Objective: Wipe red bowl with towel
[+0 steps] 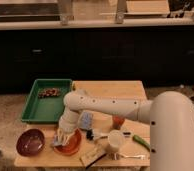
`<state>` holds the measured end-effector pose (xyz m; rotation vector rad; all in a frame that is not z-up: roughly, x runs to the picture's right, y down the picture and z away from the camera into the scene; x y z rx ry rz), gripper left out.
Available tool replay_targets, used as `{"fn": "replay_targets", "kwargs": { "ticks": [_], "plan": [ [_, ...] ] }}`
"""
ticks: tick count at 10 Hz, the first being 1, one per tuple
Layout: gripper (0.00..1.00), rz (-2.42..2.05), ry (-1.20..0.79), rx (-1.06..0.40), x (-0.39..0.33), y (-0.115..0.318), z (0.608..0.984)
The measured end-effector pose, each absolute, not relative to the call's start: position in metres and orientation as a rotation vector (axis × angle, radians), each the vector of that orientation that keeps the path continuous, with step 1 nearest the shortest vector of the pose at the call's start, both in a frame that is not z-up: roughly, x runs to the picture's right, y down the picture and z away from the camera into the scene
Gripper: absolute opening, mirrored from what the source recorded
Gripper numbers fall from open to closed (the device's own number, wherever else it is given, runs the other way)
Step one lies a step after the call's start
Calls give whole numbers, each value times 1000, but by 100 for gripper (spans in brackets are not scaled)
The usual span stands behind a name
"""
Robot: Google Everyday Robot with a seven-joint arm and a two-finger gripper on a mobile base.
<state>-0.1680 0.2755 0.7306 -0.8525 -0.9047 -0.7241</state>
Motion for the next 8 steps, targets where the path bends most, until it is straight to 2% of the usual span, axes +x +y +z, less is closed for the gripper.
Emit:
{"fn": "replay_targets", "kwargs": {
  "ticks": [4,8],
  "plan": [
    [1,-694,-912,-883,-146,292,716],
    [1,-635,-859,-906,-113,288,725]
  ]
}}
